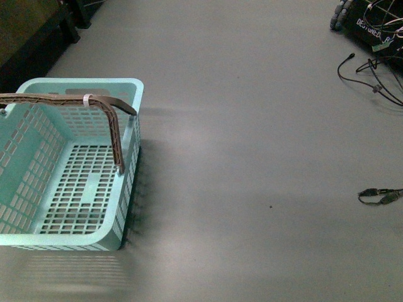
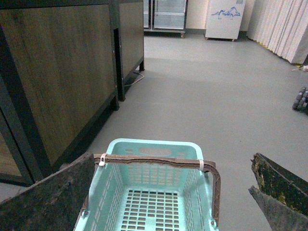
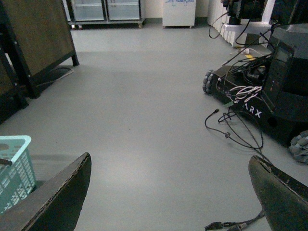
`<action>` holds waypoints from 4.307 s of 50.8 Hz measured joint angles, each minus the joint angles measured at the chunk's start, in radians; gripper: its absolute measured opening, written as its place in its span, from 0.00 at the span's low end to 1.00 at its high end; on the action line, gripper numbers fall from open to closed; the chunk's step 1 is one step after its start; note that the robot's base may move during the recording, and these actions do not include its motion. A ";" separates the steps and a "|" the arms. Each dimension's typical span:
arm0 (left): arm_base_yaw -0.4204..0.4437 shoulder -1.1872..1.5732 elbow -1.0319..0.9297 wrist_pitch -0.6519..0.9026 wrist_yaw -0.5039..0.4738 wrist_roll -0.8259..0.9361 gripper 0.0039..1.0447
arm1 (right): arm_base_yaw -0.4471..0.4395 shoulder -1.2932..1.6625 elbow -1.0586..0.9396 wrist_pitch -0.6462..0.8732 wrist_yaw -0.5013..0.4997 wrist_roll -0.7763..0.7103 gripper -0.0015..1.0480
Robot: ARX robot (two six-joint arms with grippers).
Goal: Pick lemon and mango into basket
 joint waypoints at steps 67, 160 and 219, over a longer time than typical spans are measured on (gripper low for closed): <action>0.013 1.696 0.568 0.491 -0.010 -1.218 0.94 | 0.000 0.000 0.000 0.000 0.000 0.000 0.92; 0.071 1.391 0.701 0.302 0.014 -1.418 0.04 | 0.000 0.000 0.000 0.000 0.000 0.000 0.92; 0.068 0.948 0.792 -0.029 0.054 -1.508 0.04 | 0.000 0.000 0.000 0.000 0.000 0.000 0.92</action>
